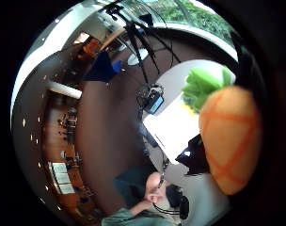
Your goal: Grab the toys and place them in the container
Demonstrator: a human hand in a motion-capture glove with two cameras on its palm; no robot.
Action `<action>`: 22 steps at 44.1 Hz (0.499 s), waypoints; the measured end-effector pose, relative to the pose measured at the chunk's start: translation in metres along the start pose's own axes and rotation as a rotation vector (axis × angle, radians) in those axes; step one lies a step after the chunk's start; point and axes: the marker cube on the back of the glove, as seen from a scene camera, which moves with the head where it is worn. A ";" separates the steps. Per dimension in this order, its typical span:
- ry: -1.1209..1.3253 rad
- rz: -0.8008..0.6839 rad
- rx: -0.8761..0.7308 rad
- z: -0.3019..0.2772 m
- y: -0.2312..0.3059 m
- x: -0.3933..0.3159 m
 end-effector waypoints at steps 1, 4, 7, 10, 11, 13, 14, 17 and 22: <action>-0.004 0.002 -0.017 0.008 -0.005 -0.007; -0.010 -0.002 -0.061 0.031 -0.012 -0.021; -0.007 -0.013 -0.090 0.054 -0.015 -0.030; -0.013 0.006 -0.180 0.073 -0.015 -0.036; -0.017 0.012 -0.224 0.078 -0.014 -0.037; -0.023 0.013 -0.308 0.083 -0.012 -0.038; -0.024 0.010 -0.335 0.083 -0.010 -0.038; -0.018 0.005 -0.331 0.075 -0.005 -0.032; 0.023 0.024 -0.292 0.043 0.007 -0.006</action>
